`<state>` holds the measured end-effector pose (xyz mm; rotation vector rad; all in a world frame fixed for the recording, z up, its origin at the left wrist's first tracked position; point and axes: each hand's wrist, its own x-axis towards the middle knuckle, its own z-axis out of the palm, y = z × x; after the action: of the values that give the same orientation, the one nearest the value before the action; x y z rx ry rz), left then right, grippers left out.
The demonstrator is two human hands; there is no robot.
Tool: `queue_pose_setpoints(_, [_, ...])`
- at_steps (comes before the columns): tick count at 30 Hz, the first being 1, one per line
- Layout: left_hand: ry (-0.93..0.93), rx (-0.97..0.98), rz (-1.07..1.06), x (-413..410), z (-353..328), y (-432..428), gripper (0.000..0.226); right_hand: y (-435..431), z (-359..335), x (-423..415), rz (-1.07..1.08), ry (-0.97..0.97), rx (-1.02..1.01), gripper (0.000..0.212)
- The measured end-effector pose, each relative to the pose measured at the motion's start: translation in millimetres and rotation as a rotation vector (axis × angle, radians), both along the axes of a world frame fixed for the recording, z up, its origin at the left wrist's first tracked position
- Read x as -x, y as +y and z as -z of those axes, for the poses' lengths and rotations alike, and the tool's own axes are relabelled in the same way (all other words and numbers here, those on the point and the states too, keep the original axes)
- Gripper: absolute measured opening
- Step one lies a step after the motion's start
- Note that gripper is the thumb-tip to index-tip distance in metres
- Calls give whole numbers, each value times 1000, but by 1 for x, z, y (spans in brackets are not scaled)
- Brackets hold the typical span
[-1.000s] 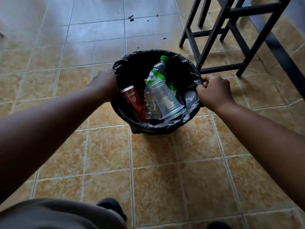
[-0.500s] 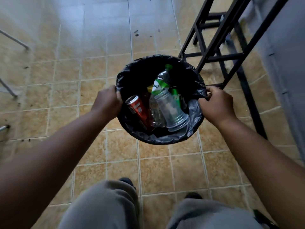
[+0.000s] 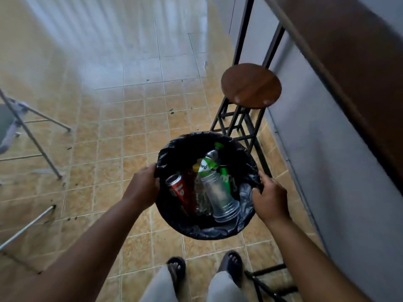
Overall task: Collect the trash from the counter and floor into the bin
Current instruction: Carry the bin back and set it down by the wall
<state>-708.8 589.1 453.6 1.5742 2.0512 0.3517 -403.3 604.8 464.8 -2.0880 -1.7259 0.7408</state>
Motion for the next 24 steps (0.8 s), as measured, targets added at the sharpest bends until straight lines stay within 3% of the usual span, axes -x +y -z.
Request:
queue_pose_setpoints(4, [2, -58, 106, -8, -35, -15, 31, -44, -35, -6, 79, -21, 8, 52])
queue_pose_setpoints(14, [-38, -126, 577, -52, -99, -54, 26, -199, -87, -25, 516, -64, -63, 45])
queue_pose_setpoints(19, [-43, -104, 756, -109, -130, -92, 33, -283, -100, -51, 759, 132, -97, 45])
queue_pose_setpoints(24, [-20, -163, 944, -174, -150, -155, 23, -384, -124, -83, 925, 209, -147, 44])
